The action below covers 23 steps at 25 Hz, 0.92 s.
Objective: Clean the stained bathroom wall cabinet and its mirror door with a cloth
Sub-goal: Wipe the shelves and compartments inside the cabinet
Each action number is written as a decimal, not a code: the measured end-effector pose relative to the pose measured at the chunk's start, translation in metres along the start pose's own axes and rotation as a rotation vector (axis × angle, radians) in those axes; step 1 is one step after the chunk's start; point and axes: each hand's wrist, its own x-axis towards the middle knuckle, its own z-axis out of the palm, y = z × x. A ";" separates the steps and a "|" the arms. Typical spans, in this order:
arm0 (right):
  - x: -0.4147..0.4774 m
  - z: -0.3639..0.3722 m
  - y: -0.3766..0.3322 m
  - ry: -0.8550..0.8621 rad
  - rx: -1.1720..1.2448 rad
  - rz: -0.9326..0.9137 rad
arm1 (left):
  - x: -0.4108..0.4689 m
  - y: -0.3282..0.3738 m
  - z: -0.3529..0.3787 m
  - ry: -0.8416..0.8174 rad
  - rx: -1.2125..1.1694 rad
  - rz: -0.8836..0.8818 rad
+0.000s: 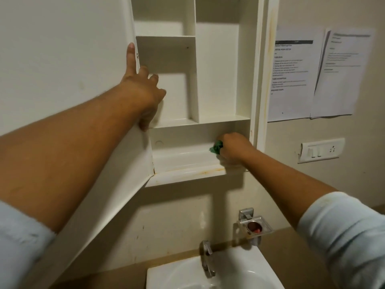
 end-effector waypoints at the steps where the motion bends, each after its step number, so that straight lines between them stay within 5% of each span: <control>1: -0.004 -0.003 0.001 -0.019 0.038 0.032 | -0.001 0.000 0.000 0.002 -0.007 0.005; 5: -0.040 0.005 -0.040 0.151 -0.054 0.073 | -0.001 0.004 0.004 -0.008 -0.013 0.023; 9: -0.089 0.033 -0.136 0.400 0.080 -0.130 | -0.004 0.006 0.004 0.011 -0.019 0.018; 12: -0.113 0.046 -0.140 0.372 0.140 -0.354 | -0.008 0.007 0.004 0.030 -0.008 0.005; 18: -0.104 0.018 0.017 0.334 -0.062 0.083 | -0.011 0.012 0.020 0.174 -0.015 -0.002; 23: -0.095 0.022 -0.055 0.341 0.028 0.028 | -0.009 0.019 0.022 0.253 -0.080 -0.030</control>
